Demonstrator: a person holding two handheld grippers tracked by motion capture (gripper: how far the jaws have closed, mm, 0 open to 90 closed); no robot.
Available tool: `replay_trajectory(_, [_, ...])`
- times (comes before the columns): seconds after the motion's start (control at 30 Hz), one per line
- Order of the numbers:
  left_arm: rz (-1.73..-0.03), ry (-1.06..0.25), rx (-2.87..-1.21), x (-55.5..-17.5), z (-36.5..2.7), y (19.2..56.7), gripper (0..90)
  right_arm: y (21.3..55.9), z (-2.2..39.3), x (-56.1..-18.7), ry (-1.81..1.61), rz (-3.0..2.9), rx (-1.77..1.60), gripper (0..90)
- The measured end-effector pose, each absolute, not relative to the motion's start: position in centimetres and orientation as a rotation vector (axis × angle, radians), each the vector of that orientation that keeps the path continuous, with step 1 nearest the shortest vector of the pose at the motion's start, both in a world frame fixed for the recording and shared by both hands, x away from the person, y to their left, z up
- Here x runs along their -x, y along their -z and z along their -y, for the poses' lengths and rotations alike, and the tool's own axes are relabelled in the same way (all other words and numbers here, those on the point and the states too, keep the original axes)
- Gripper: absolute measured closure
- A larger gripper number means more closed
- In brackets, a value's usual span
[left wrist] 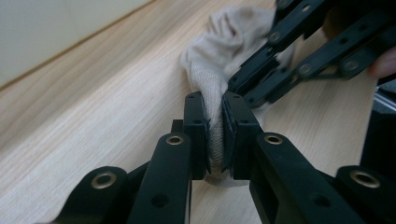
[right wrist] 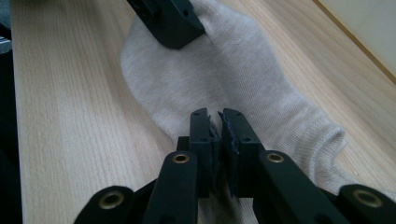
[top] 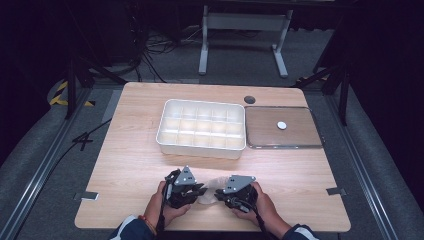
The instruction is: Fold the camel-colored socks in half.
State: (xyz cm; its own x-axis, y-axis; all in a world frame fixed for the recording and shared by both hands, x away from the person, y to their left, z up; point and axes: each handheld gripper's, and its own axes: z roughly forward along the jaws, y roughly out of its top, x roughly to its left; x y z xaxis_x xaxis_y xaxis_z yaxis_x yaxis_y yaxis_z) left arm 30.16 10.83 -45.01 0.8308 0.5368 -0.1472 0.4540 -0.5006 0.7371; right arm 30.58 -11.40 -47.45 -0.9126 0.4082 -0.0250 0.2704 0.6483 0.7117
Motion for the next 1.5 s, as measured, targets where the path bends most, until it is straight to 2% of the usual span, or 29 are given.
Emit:
replay_trajectory(0.3, [-0.715, -0.152, -2.151, -30.3, -11.0, 44.7, 80.8, 47.3, 10.3, -31.1, -1.084, -2.68, -0.556, 82.4])
replay_trajectory(0.37, [-0.721, -0.159, -2.168, -30.4, -11.2, 44.8, 80.8, 47.3, 10.3, -31.1, -1.088, -2.675, -0.567, 76.6])
replay_trajectory(0.4, [-0.739, -0.147, -2.162, -30.5, -11.3, 45.0, 80.8, 47.3, 10.4, -31.1, -1.093, -2.673, -0.57, 76.3])
replay_trajectory(0.47, [-0.743, -0.148, -2.174, -30.6, -11.4, 45.2, 80.9, 46.9, 10.7, -30.9, -1.098, -2.643, -0.555, 81.2])
replay_trajectory(0.63, [-0.744, -0.137, -2.175, -30.8, -11.7, 45.2, 80.7, 45.5, 11.3, -30.9, -1.166, -2.544, -0.543, 86.1])
replay_trajectory(0.93, [-0.69, -0.149, -2.184, -30.7, -11.2, 44.9, 81.0, 47.4, 9.8, -32.4, -1.095, -2.621, -0.567, 88.6])
replay_trajectory(1.13, [-0.704, -0.161, -2.122, -30.9, -11.4, 44.6, 81.2, 47.7, 9.1, -32.5, -1.138, -2.606, -0.582, 88.2])
replay_trajectory(1.23, [-0.708, -0.16, -2.12, -31.1, -11.4, 44.5, 81.8, 47.8, 9.0, -32.4, -1.157, -2.612, -0.579, 83.4])
replay_trajectory(1.3, [-0.7, -0.161, -2.125, -31.1, -11.5, 44.5, 82.0, 47.5, 9.3, -32.5, -1.166, -2.609, -0.588, 76.5])
replay_trajectory(1.5, [-0.681, -0.181, -2.139, -30.8, -11.4, 44.2, 82.6, 45.4, 12.7, -32.6, -1.175, -2.525, -0.578, 71.1])
